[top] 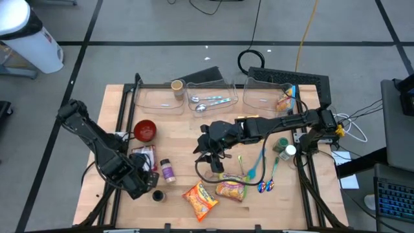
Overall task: Pick & Place Food Item
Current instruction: Put the orange seasoning pack into the left transparent bin
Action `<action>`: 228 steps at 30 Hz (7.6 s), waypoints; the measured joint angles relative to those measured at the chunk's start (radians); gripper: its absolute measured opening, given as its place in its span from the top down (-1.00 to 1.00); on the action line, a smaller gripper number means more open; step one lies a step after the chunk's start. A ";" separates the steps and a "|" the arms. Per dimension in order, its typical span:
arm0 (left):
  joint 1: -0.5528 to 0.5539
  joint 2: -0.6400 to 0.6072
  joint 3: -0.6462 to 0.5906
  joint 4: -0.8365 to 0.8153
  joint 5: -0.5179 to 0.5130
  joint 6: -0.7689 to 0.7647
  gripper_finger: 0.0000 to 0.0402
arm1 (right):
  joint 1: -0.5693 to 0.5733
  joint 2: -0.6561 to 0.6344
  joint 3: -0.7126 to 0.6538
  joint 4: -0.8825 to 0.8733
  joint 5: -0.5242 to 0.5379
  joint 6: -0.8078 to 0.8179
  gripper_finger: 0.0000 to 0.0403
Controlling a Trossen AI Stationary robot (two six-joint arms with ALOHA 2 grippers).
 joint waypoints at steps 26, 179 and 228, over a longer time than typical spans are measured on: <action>0.062 -0.013 0.268 -0.310 0.052 -0.077 0.34 | 0.000 0.000 0.000 -0.019 0.000 -0.055 0.21; 1.918 0.235 0.446 -0.175 0.154 2.028 1.00 | -0.399 -0.231 -0.158 0.122 0.009 -0.036 0.21; 1.920 0.380 0.320 -0.062 -0.100 2.129 1.00 | -0.520 -0.231 -0.158 0.127 0.137 -0.045 0.21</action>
